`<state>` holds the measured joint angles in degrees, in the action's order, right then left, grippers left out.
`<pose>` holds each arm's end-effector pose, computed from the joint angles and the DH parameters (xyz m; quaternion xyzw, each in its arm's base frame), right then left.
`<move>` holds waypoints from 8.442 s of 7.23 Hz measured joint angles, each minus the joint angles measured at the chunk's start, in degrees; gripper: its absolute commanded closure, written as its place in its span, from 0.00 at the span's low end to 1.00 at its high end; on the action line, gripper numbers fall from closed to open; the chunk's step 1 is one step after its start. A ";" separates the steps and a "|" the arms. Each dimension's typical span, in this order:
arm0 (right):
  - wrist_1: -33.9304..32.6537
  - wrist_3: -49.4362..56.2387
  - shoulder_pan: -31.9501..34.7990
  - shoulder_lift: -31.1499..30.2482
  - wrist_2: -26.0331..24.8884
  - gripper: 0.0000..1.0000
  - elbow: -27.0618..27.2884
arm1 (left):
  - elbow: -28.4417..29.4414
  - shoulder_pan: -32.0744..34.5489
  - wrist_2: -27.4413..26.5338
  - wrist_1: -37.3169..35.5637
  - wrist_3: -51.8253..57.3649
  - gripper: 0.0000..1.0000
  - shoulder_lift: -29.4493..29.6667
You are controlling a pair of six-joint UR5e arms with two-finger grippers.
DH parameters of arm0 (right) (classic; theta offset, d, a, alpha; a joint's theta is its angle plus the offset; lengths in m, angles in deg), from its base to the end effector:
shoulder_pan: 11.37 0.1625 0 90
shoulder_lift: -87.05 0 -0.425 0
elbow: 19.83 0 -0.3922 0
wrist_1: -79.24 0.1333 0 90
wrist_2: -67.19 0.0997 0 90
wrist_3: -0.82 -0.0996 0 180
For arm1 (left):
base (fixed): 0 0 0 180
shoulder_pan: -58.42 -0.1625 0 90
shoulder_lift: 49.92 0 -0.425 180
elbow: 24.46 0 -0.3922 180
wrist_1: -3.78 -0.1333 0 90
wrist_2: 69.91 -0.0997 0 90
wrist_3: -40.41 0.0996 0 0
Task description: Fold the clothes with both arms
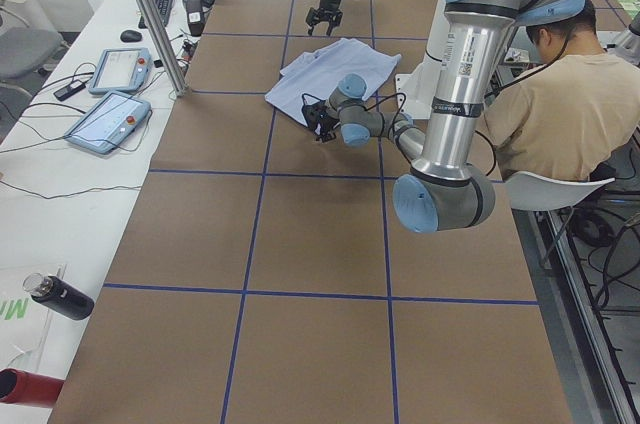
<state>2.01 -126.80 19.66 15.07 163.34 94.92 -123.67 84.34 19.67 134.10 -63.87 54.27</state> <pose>-0.4145 -0.3924 0.2742 -0.0741 -0.4618 0.4776 0.7438 0.4789 -0.3818 0.3735 0.0566 0.5248 -0.2937 0.7969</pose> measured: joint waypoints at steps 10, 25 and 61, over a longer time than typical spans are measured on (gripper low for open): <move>-0.08 -0.13 -0.12 0.05 0.00 0.00 0.22 | 0.22 1.65 0.04 -0.50 6.80 1.00 0.60; 0.05 -11.79 -25.63 2.26 -24.77 0.14 -6.87 | 30.05 21.81 11.53 4.87 22.72 0.45 26.15; -0.21 -14.73 -24.78 2.02 -24.87 1.00 -3.05 | -11.86 -20.51 -15.11 4.69 -13.70 0.44 -8.51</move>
<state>1.80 -141.53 -5.13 17.09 138.47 91.87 -135.53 63.83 4.56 138.79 -77.57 45.76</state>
